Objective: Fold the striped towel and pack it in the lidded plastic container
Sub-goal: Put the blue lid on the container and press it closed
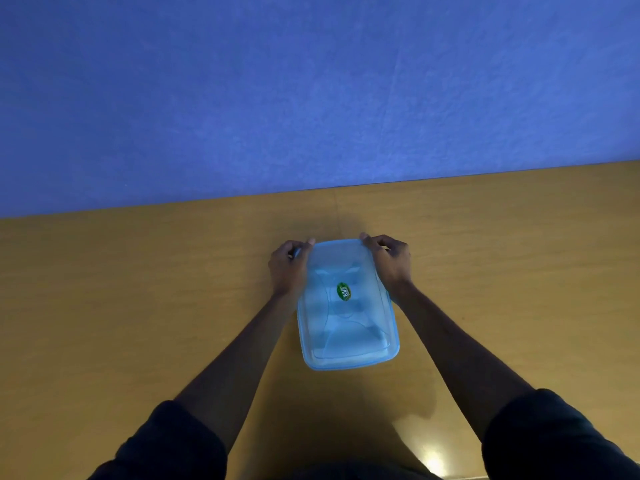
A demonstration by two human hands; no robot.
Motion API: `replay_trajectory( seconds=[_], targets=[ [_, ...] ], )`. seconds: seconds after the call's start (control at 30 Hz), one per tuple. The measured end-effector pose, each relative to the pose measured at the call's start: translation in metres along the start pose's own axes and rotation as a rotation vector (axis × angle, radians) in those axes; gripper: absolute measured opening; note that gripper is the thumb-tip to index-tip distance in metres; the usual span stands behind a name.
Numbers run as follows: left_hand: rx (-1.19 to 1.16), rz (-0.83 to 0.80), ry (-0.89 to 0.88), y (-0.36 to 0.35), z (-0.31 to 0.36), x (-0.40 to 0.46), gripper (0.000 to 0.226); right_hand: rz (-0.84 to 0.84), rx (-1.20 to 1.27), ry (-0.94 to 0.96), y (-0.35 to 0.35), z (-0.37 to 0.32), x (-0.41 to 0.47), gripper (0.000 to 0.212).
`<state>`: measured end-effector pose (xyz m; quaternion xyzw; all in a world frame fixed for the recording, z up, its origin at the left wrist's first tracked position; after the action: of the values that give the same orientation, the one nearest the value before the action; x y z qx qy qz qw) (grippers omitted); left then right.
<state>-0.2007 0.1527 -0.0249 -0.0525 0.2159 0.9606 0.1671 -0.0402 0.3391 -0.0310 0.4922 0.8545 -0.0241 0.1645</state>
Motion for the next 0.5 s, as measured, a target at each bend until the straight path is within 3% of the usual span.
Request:
replay_trajectory(
  seconds=[0.2,0.27,0.5],
  targets=[
    [-0.057,0.004,0.035,-0.002,-0.004,0.004,0.027,0.019,-0.012,0.032,0.001,-0.007,0.003,0.031],
    [-0.043,-0.005,0.047,0.000,-0.005,0.004,0.020,0.000,-0.041,0.037,0.003,-0.009,0.001,0.029],
    [0.026,-0.053,0.038,0.027,-0.015,-0.022,0.030,-0.081,-0.134,0.110,0.021,-0.019,-0.031,0.032]
  ],
)
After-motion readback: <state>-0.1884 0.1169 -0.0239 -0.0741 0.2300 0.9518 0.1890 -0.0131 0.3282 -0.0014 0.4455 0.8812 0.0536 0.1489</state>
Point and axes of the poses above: each hand's wrist, its own x-axis towards the middle knuckle, its own y-axis out of the back of the hand, z = x × y, the point moved 9 cm from there along x, towards the middle knuckle, and after that the axes turned 7 degrees about x, right-handed, at the moved point
